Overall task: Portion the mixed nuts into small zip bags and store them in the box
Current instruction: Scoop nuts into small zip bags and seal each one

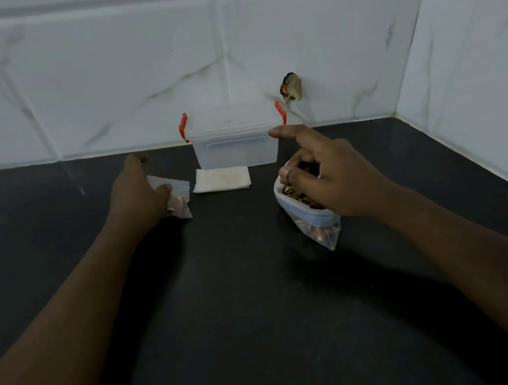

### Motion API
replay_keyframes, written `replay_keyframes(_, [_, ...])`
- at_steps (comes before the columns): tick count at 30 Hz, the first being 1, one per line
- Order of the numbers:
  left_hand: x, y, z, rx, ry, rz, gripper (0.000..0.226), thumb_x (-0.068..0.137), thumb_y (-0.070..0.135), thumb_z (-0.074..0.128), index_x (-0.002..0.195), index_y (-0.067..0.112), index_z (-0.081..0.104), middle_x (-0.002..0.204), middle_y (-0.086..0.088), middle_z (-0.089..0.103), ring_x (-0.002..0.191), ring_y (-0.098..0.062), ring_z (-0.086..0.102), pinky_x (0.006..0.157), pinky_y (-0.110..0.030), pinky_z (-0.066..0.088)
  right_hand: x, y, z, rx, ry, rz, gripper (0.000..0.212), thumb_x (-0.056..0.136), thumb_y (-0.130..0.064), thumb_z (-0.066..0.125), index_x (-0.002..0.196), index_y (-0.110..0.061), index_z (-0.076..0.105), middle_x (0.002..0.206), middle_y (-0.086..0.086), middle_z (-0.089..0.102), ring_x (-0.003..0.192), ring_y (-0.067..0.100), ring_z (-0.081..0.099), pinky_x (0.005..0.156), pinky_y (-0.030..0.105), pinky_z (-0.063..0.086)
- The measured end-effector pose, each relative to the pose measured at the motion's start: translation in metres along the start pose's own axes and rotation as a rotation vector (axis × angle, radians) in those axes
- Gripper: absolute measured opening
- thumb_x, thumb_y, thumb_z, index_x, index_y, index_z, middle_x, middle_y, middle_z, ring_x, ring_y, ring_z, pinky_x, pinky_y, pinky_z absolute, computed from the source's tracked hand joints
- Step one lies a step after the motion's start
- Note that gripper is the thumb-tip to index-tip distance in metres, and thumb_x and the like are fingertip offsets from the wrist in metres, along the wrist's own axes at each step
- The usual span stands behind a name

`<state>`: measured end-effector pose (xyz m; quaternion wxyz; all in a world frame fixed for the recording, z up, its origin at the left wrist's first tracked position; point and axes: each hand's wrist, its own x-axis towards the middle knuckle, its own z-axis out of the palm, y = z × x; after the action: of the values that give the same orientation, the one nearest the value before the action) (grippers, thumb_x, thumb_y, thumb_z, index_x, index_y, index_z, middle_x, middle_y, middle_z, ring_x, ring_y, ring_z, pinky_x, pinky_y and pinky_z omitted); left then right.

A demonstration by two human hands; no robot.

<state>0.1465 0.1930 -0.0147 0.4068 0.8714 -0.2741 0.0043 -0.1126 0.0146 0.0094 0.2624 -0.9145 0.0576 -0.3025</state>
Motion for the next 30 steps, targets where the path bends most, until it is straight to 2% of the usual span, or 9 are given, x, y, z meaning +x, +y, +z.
replay_keyframes(6, [0.006,-0.006,0.005,0.159,0.023,0.109,0.058,0.092,0.034,0.073,0.142,0.016,0.050,0.143,-0.011,0.053,0.130,-0.028,0.052,0.103,-0.044,0.045,0.002,0.004,0.001,-0.047,-0.024,-0.011,0.043,0.102,-0.021,0.061,0.144,-0.022,0.054,0.085,-0.003,0.075,0.074,0.014,0.068,0.067,0.027,0.051])
replay_keyframes(9, [0.003,0.003,0.007,0.330,0.017,0.207,0.047,0.095,0.045,0.065,0.135,0.021,0.057,0.141,-0.009,0.055,0.131,-0.031,0.049,0.105,-0.054,0.041,0.002,0.006,0.001,-0.057,-0.023,-0.009,0.039,0.102,-0.022,0.062,0.141,-0.022,0.057,0.084,-0.003,0.075,0.074,0.016,0.069,0.069,0.029,0.051])
replay_keyframes(12, [-0.005,0.017,0.016,0.514,-0.078,0.350,0.040,0.097,0.043,0.059,0.135,0.030,0.055,0.140,-0.003,0.057,0.137,-0.030,0.043,0.115,-0.063,0.024,0.002,0.006,0.002,-0.062,-0.029,-0.015,0.035,0.102,-0.021,0.062,0.136,-0.020,0.061,0.082,-0.005,0.074,0.071,0.012,0.067,0.065,0.018,0.048])
replay_keyframes(14, [-0.007,0.024,0.025,0.597,-0.136,0.423,0.046,0.097,0.037,0.059,0.141,0.034,0.048,0.140,0.000,0.059,0.141,-0.027,0.039,0.119,-0.065,0.008,0.001,0.006,0.002,-0.071,-0.030,-0.029,0.032,0.101,-0.019,0.063,0.133,-0.017,0.064,0.080,-0.006,0.073,0.070,0.007,0.066,0.065,0.013,0.045])
replay_keyframes(17, [-0.007,0.027,0.034,0.673,-0.158,0.444,0.064,0.096,0.028,0.057,0.154,0.037,0.031,0.140,-0.001,0.060,0.144,-0.025,0.036,0.117,-0.066,-0.008,0.003,0.008,0.003,-0.105,-0.021,-0.044,0.029,0.101,-0.019,0.063,0.129,-0.016,0.067,0.083,-0.005,0.074,0.073,0.009,0.069,0.069,0.026,0.052])
replay_keyframes(20, [-0.008,0.027,0.034,0.745,-0.128,0.430,0.068,0.099,0.027,0.053,0.159,0.034,0.021,0.132,0.000,0.066,0.140,-0.026,0.041,0.117,-0.067,-0.009,0.003,0.009,0.002,-0.116,-0.009,-0.041,0.027,0.100,-0.021,0.063,0.126,-0.016,0.070,0.089,-0.004,0.076,0.077,0.010,0.071,0.073,0.031,0.054])
replay_keyframes(24, [-0.008,0.027,0.035,0.761,-0.074,0.441,0.065,0.099,0.023,0.054,0.158,0.029,0.027,0.118,0.001,0.071,0.130,-0.027,0.049,0.119,-0.067,-0.004,0.003,0.009,0.003,-0.126,-0.019,-0.048,0.023,0.100,-0.018,0.063,0.122,-0.016,0.073,0.091,-0.007,0.075,0.077,0.001,0.068,0.067,0.012,0.048])
replay_keyframes(26, [-0.009,0.028,0.035,0.757,-0.051,0.465,0.063,0.099,0.021,0.054,0.157,0.028,0.029,0.115,-0.001,0.071,0.126,-0.027,0.052,0.119,-0.067,-0.003,0.003,0.008,0.003,-0.136,-0.022,-0.043,0.021,0.101,-0.017,0.063,0.119,-0.016,0.074,0.089,-0.008,0.074,0.075,-0.003,0.066,0.066,0.008,0.044])
replay_keyframes(30, [-0.012,0.031,0.035,0.696,-0.015,0.485,0.065,0.099,0.017,0.055,0.157,0.027,0.028,0.115,-0.001,0.071,0.126,-0.028,0.053,0.120,-0.064,0.001,0.003,0.007,0.001,-0.135,-0.018,-0.043,0.021,0.101,-0.019,0.062,0.119,-0.018,0.074,0.093,-0.006,0.076,0.078,0.004,0.070,0.068,0.018,0.052])
